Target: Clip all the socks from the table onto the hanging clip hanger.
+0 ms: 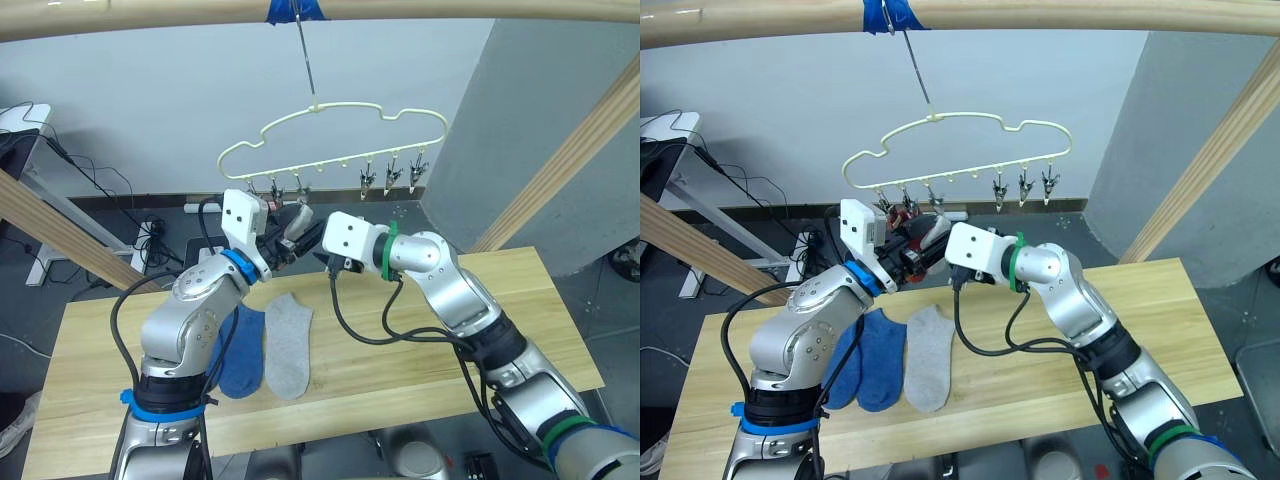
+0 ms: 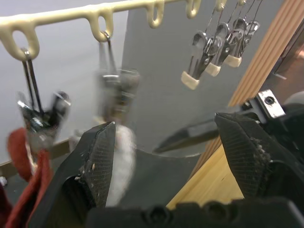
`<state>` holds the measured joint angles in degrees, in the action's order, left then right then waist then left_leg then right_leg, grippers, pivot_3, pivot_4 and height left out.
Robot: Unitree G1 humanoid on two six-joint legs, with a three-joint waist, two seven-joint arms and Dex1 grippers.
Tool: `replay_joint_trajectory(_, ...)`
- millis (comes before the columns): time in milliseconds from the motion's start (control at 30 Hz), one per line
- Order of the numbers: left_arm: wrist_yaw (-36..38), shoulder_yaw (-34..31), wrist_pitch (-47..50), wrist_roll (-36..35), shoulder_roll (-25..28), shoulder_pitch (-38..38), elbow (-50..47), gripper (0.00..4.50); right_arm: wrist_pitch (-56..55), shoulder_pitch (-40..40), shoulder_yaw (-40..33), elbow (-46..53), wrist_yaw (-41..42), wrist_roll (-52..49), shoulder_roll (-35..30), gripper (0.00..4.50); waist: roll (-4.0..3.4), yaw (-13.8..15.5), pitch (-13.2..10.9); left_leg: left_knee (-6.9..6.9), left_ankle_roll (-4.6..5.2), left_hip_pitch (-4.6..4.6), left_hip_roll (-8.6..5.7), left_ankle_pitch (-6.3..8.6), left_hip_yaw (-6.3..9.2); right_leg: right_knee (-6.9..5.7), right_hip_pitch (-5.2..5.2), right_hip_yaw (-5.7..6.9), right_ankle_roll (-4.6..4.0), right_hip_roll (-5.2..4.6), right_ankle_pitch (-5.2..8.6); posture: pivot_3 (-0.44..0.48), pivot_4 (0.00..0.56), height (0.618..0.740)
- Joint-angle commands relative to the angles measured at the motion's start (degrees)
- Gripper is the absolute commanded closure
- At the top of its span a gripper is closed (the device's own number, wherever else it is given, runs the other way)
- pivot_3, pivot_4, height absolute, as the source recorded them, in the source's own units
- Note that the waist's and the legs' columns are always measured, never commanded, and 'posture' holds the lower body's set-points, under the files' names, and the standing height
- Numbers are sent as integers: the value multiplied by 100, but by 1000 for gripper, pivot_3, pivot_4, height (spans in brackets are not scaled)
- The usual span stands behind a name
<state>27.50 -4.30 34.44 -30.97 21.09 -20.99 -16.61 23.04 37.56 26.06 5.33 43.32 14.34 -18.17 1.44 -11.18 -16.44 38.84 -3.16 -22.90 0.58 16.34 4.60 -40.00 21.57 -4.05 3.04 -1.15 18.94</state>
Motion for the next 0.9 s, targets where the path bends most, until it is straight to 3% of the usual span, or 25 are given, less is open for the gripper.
replay_joint_trajectory(33, 310, 40, -206, 155, 346, 199, -388, 830, 223, -464, -143, 825, 193, -146, -292, 1624, 0, 3, 0, 0, 0, 0, 0, 0, 0, -1, 0, 0, 0, 0, 0, -241, 235, 740)
replay_joint_trajectory(200, 1135, 175, -921, 615, 1181, 709, -564, 830, 509, -1373, -804, 2058, 429, -662, -898, 1624, -1, 29, 0, -2, 13, 1, 0, 8, 0, 0, 0, -2, 0, 0, 0, -214, 239, 740)
replay_joint_trajectory(367, 1713, -32, -1181, 547, 1735, 1139, -806, 830, 1005, -1639, -1709, 2722, 166, -1285, -845, 1624, -1, 62, 0, -3, 14, 4, 4, 8, 3, -5, -3, 0, -6, 2, -3, -195, 237, 740)
replay_joint_trajectory(500, 1760, -318, -991, 242, 1904, 1212, -1095, 830, 1577, -1498, -2126, 3024, -202, -1692, -545, 1624, -1, 142, 1, -3, 14, 4, 4, 8, 4, -8, -2, 0, -7, 3, -5, -179, 232, 740)
replay_joint_trajectory(700, 1582, -439, -583, -62, 1922, 955, -1395, 830, 2003, -1153, -2303, 2778, -1287, -1855, 399, 1624, -2, 260, 1, -3, 13, 2, 2, 7, 5, -8, 2, 3, -8, 3, -5, -150, 226, 740)
replay_joint_trajectory(833, 1452, -384, -495, -95, 1852, 788, -1431, 830, 2277, -1044, -2371, 2645, -1603, -2025, 654, 2878, -2, 325, 2, -4, 13, -2, 1, 7, 1, -6, 9, 1, -8, 2, -5, -140, 225, 740)
replay_joint_trajectory(900, 1408, -339, -475, -97, 1819, 687, -1421, 830, 2361, -950, -2377, 2528, -1773, -2064, 756, 2878, -2, 327, 2, -4, 13, -3, 1, 7, 2, -7, 10, 2, -8, 2, -5, -141, 225, 740)
